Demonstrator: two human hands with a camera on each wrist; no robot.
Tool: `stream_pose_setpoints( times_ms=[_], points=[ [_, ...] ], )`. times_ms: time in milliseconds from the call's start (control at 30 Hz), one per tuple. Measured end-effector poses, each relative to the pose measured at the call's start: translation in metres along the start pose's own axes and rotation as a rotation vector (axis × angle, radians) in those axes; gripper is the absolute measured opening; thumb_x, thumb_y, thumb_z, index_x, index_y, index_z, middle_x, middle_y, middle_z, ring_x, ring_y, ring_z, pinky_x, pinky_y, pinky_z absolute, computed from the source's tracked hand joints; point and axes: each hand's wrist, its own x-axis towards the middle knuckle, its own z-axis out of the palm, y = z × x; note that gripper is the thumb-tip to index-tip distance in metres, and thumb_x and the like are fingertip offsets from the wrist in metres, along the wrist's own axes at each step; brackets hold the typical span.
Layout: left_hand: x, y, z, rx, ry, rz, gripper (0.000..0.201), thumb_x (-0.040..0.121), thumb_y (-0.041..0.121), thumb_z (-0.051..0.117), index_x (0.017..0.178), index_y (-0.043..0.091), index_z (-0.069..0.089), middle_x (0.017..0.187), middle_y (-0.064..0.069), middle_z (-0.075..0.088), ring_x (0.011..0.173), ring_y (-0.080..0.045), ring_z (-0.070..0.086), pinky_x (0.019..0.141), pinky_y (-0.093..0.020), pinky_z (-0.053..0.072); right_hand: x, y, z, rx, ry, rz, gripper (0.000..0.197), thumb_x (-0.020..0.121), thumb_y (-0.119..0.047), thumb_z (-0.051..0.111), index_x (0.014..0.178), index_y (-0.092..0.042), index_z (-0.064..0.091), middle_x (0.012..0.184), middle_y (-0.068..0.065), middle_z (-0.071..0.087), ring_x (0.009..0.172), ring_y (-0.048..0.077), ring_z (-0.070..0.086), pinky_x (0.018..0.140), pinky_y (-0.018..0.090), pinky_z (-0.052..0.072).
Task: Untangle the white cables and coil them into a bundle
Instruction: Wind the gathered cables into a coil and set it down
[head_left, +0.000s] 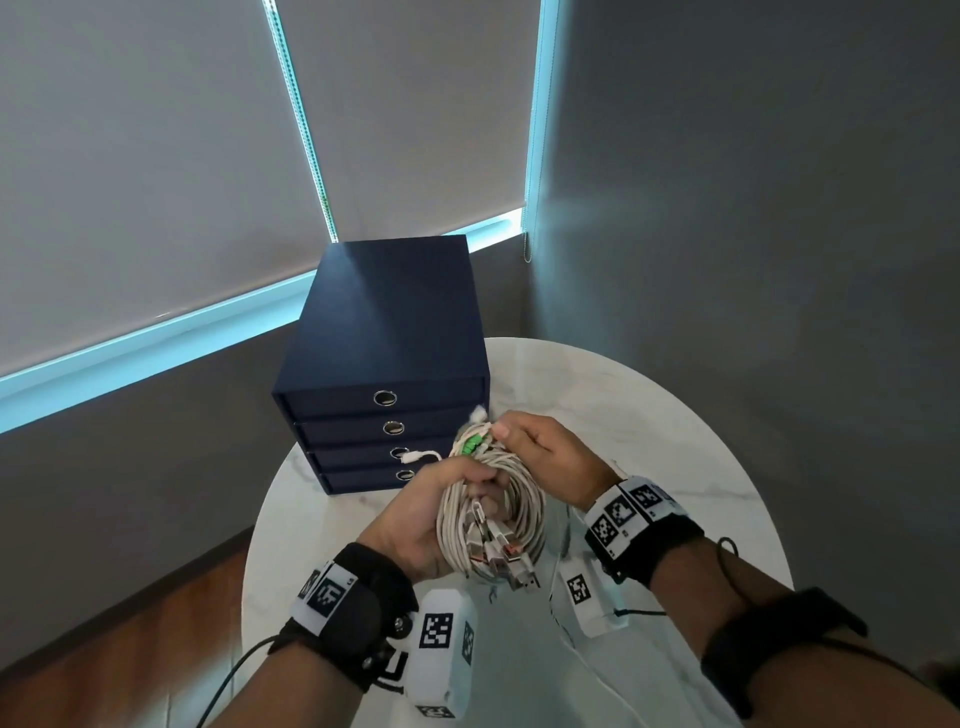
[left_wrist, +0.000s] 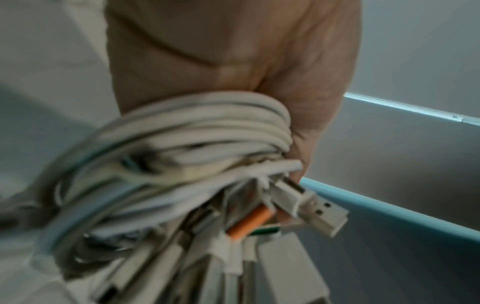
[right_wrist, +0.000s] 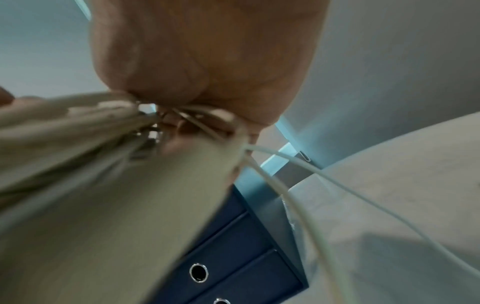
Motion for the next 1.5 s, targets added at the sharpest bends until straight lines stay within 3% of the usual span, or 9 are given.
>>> stream_pose_setpoints(
  times_ms=[100, 167, 433, 533, 600, 667, 733, 1267, 1500],
  points=[
    [-0.002, 0.004, -0.003, -0.027, -0.017, -0.003, 0.021, 0.073, 0.007, 0.073, 0.088, 0.001, 0.06, 0.054, 0.003, 0.049, 0.048, -0.012, 0.056, 0.048, -0.024, 0.046, -0.011, 0.003, 0.002, 0.095, 0.053, 0.106, 0.047, 0.103, -0.041, 0.041, 0.065, -0.022, 0.059, 0.054, -0.007, 0.059, 0.049, 0.008, 0.052, 0.05, 0.027, 0.045],
    [-0.002, 0.004, -0.003, -0.036, -0.041, -0.004, 0.024, 0.071, 0.007, 0.076, 0.088, 0.0, 0.061, 0.054, 0.003, 0.05, 0.049, -0.012, 0.058, 0.052, -0.025, 0.047, -0.015, 0.005, 0.007, 0.162, 0.104, 0.127, 0.05, 0.103, -0.039, 0.041, 0.06, -0.019, 0.056, 0.053, -0.009, 0.056, 0.052, 0.005, 0.05, 0.058, 0.025, 0.043],
    [0.0, 0.007, -0.001, -0.1, -0.074, 0.09, 0.026, 0.072, 0.008, 0.079, 0.09, 0.0, 0.062, 0.055, 0.003, 0.056, 0.051, -0.012, 0.06, 0.057, -0.025, 0.051, -0.031, 0.022, 0.036, 0.366, 0.319, 0.189, 0.057, 0.102, -0.051, 0.035, 0.094, -0.007, 0.07, 0.091, 0.018, 0.072, 0.091, 0.041, 0.067, 0.086, 0.054, 0.053],
    [0.0, 0.01, -0.005, -0.129, -0.07, 0.161, 0.025, 0.073, 0.008, 0.078, 0.09, 0.001, 0.061, 0.058, 0.003, 0.055, 0.053, -0.009, 0.058, 0.06, -0.022, 0.046, -0.04, 0.029, 0.056, 0.351, 0.382, 0.197, 0.047, 0.104, -0.043, 0.035, 0.1, -0.009, 0.069, 0.093, 0.012, 0.072, 0.091, 0.035, 0.068, 0.083, 0.056, 0.052],
    [0.002, 0.014, -0.006, -0.157, -0.038, 0.211, 0.031, 0.067, 0.007, 0.082, 0.089, 0.002, 0.061, 0.057, 0.004, 0.055, 0.052, -0.01, 0.058, 0.061, -0.023, 0.048, -0.044, 0.028, 0.067, 0.442, 0.383, 0.275, 0.033, 0.102, -0.032, 0.041, 0.099, -0.013, 0.068, 0.083, 0.014, 0.071, 0.07, 0.031, 0.065, 0.063, 0.053, 0.053],
    [0.002, 0.016, -0.007, -0.175, -0.002, 0.251, 0.035, 0.064, 0.006, 0.084, 0.089, 0.004, 0.059, 0.056, 0.004, 0.054, 0.052, -0.011, 0.059, 0.063, -0.025, 0.051, -0.047, 0.023, 0.073, 0.543, 0.312, 0.384, 0.024, 0.1, -0.018, 0.041, 0.095, -0.013, 0.064, 0.059, 0.011, 0.059, 0.04, 0.018, 0.046, 0.037, 0.027, 0.038],
    [0.004, 0.014, -0.006, -0.171, 0.033, 0.291, 0.025, 0.072, 0.008, 0.077, 0.088, 0.005, 0.058, 0.055, 0.004, 0.054, 0.052, -0.012, 0.059, 0.063, -0.027, 0.053, -0.047, 0.022, 0.077, 0.576, 0.246, 0.459, 0.031, 0.098, -0.002, 0.033, 0.094, -0.014, 0.062, 0.051, 0.005, 0.052, 0.033, 0.011, 0.036, 0.041, 0.014, 0.028],
    [0.017, -0.003, 0.0, 0.019, 0.435, 0.617, 0.031, 0.095, 0.013, 0.055, 0.064, 0.012, 0.048, 0.061, -0.007, 0.055, 0.056, -0.022, 0.057, 0.061, -0.032, 0.053, -0.061, 0.005, 0.093, 0.601, 0.084, 0.45, 0.021, 0.103, -0.001, 0.037, 0.093, -0.008, 0.054, 0.053, -0.014, 0.042, 0.046, 0.001, 0.032, 0.045, 0.014, 0.029],
    [0.021, -0.011, -0.004, 0.276, 0.727, 0.761, 0.02, 0.096, 0.013, 0.062, 0.078, 0.006, 0.061, 0.065, -0.011, 0.065, 0.064, -0.028, 0.062, 0.072, -0.043, 0.053, -0.062, -0.025, 0.061, -0.171, -0.212, 0.251, 0.027, 0.102, -0.022, 0.042, 0.095, -0.014, 0.067, 0.077, -0.014, 0.052, 0.068, 0.002, 0.047, 0.066, 0.021, 0.035]
  ],
)
